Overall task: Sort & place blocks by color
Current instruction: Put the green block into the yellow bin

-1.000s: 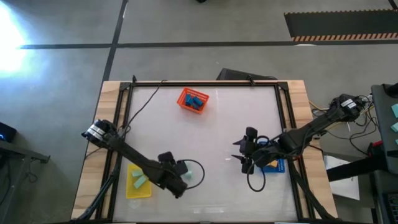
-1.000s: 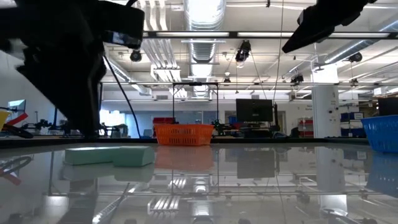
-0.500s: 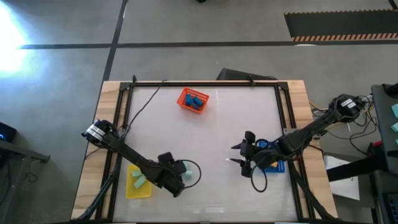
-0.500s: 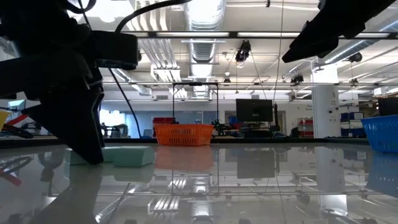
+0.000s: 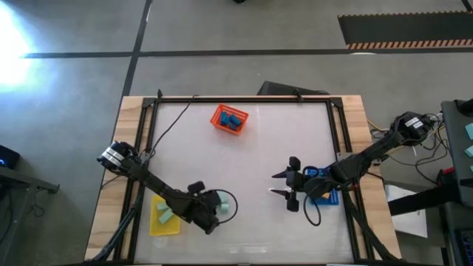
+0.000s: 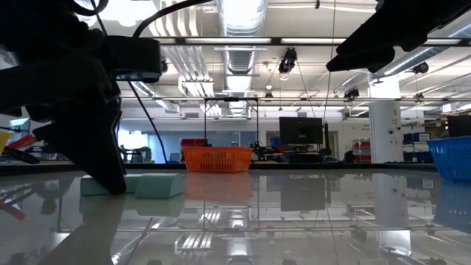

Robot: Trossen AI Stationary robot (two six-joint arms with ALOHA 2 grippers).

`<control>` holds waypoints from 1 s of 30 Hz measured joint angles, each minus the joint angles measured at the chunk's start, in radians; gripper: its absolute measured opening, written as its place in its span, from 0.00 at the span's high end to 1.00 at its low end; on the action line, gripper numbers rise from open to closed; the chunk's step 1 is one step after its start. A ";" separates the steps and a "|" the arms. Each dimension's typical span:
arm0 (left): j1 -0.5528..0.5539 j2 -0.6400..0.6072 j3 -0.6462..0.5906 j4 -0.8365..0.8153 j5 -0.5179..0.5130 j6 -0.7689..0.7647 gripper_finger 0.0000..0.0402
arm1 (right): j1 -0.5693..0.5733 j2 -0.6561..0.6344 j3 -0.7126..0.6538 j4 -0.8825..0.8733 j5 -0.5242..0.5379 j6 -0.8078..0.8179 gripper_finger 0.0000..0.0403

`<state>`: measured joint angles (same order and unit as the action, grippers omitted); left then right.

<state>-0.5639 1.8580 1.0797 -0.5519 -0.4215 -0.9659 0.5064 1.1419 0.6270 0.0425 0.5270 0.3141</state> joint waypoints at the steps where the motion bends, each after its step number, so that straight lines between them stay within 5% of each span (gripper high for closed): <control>1: 0.001 -0.002 0.004 -0.002 -0.001 0.000 0.71 | 0.000 0.000 0.000 0.000 0.000 0.000 0.43; 10: 0.015 -0.138 0.041 -0.098 0.004 0.003 0.71 | 0.000 0.000 0.000 0.000 0.000 -0.004 0.43; 15: -0.018 -0.302 0.050 -0.282 0.310 0.008 0.71 | 0.000 0.000 0.000 0.001 0.000 -0.014 0.43; 22: -0.198 -0.511 0.011 -0.464 0.381 -0.526 0.71 | 0.000 0.000 0.000 0.001 -0.001 -0.023 0.43; 30: -0.319 -0.490 -0.073 -0.488 0.390 -0.843 0.68 | 0.000 0.000 0.000 0.003 -0.002 -0.023 0.43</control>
<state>-0.8833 1.3683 1.0068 -1.0400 -0.0316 -1.8093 0.5064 1.1423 0.6270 0.0460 0.5255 0.2916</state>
